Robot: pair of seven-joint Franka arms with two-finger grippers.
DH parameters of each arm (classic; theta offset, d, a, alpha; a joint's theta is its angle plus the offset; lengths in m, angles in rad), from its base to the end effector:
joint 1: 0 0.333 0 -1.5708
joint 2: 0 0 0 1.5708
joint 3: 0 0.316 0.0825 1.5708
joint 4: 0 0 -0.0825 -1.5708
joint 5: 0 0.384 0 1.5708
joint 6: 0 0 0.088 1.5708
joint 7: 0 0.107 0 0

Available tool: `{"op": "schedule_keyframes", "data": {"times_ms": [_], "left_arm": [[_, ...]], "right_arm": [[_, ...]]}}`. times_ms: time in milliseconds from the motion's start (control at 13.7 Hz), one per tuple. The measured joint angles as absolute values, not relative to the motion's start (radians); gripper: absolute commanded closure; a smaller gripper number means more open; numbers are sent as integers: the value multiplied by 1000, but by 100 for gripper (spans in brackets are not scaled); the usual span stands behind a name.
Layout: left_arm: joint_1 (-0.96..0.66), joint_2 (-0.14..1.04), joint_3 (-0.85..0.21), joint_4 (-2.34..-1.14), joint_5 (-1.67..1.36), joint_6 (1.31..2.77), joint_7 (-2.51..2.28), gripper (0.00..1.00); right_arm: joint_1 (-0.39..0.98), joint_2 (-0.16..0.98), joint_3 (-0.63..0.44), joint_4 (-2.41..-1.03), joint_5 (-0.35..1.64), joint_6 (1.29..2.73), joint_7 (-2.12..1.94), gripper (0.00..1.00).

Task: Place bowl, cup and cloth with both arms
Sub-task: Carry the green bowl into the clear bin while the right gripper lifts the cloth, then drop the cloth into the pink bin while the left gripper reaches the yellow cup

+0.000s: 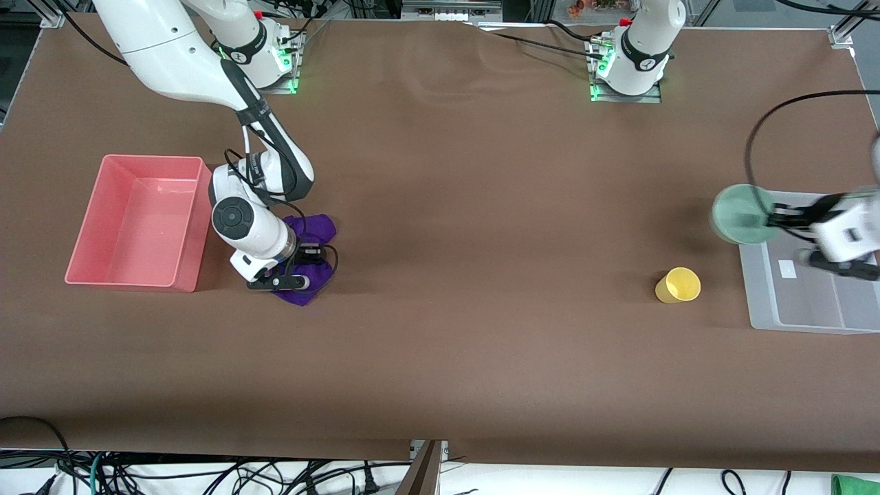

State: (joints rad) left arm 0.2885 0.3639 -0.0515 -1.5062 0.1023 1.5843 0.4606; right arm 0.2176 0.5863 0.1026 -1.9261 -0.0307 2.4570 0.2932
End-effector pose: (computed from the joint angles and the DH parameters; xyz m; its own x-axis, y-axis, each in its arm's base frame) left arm 0.6139 0.1636 0.4377 0.9287 -0.2344 -0.2874 -0.2286 -0.9720 0.0540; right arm 0.5877 0.1930 0.1787 0.9975 0.0363 -0.0607 0.0351 -0.9991 -0.0220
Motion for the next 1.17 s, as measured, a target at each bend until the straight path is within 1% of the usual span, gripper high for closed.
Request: {"op": "schedule_keyframes", "data": {"times_ms": [146, 219, 438, 584, 657, 730, 803, 1022, 1168], "left_arm": [[350, 444, -40, -1422, 177, 1590, 622, 100], [390, 501, -38, -1388, 198, 1616, 721, 100], [499, 673, -35, -1333, 205, 1789, 926, 100], [539, 749, -36, -1326, 205, 1893, 968, 100], [550, 776, -36, -1324, 205, 1929, 973, 80], [557, 793, -37, -1323, 205, 1945, 980, 15], [560, 803, -39, -1323, 205, 1949, 988, 0], [559, 806, -52, -1306, 204, 1950, 991, 0], [559, 795, -70, -1281, 204, 1936, 990, 0]], "right_arm": [[217, 583, 102, -1925, -31, 2457, 293, 100], [217, 583, 102, -1925, -31, 2458, 293, 100], [213, 580, 101, -1915, -31, 2454, 293, 100], [202, 567, 96, -1879, -31, 2397, 293, 100], [188, 549, 94, -1850, -31, 2338, 291, 100], [172, 528, 93, -1818, -31, 2266, 279, 100], [154, 502, 90, -1776, -31, 2167, 252, 100], [88, 406, 62, -1641, -31, 1827, 108, 100], [69, 348, -28, -1590, -31, 1652, -42, 100]]}}
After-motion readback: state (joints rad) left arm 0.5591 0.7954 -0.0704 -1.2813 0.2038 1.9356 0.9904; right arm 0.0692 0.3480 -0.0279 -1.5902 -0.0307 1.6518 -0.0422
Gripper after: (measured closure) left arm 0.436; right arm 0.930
